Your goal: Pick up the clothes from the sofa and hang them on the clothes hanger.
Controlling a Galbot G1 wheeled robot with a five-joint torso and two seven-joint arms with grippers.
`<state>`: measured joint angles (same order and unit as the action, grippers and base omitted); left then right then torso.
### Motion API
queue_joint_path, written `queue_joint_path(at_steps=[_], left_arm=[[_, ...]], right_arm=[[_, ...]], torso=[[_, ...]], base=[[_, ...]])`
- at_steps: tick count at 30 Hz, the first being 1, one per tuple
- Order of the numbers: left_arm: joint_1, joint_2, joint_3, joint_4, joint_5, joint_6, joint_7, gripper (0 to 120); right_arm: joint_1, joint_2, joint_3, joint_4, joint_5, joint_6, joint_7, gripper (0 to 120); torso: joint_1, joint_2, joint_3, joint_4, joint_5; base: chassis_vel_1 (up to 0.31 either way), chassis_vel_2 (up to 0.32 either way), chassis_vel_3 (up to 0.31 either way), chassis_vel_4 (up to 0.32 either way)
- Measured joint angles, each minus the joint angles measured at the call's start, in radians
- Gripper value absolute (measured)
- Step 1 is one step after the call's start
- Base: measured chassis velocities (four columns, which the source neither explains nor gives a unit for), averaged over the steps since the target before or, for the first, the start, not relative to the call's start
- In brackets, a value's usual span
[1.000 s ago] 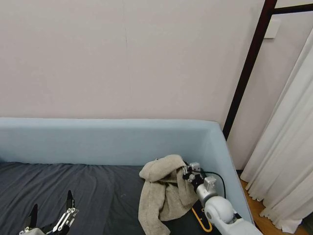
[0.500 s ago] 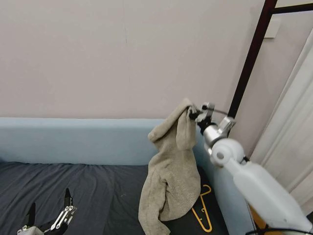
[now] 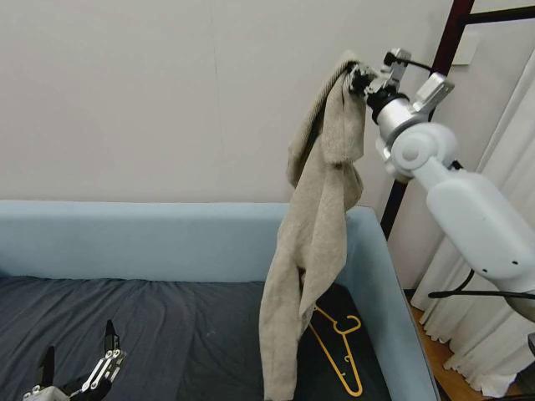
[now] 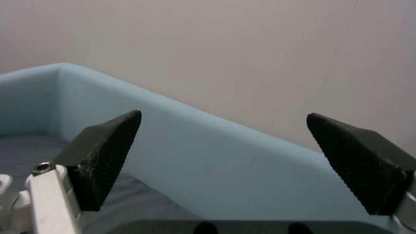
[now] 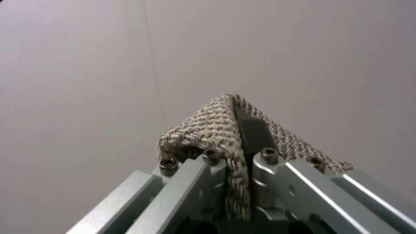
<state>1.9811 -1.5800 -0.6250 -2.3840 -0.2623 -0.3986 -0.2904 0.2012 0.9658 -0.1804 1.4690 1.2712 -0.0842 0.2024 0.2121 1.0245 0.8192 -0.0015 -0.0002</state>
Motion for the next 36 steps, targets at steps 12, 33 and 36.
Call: queue_joint_path(at_steps=[12,33,36], left_arm=[[0.000,0.015,-0.030,0.001,0.000,0.001,-0.012,100],[-0.021,0.062,-0.170,0.049,-0.069,0.074,-0.079,100],[-0.028,0.057,-0.170,0.055,-0.073,0.075,-0.076,100]], right_arm=[[-0.265,-0.063,-0.074,0.206,-0.101,-0.015,-0.006,0],[-0.817,0.054,-0.421,0.277,-0.470,0.065,0.042,0],[-0.849,0.074,-0.472,0.276,-0.489,0.056,0.086,0]], torso=[[0.000,0.000,0.000,-0.0003,0.0007],[0.000,0.000,0.000,0.0000,-0.0001],[0.000,0.000,0.000,0.0000,-0.0001]], base=[[0.000,0.000,0.000,0.000],[0.000,0.000,0.000,0.000],[0.000,0.000,0.000,0.000]])
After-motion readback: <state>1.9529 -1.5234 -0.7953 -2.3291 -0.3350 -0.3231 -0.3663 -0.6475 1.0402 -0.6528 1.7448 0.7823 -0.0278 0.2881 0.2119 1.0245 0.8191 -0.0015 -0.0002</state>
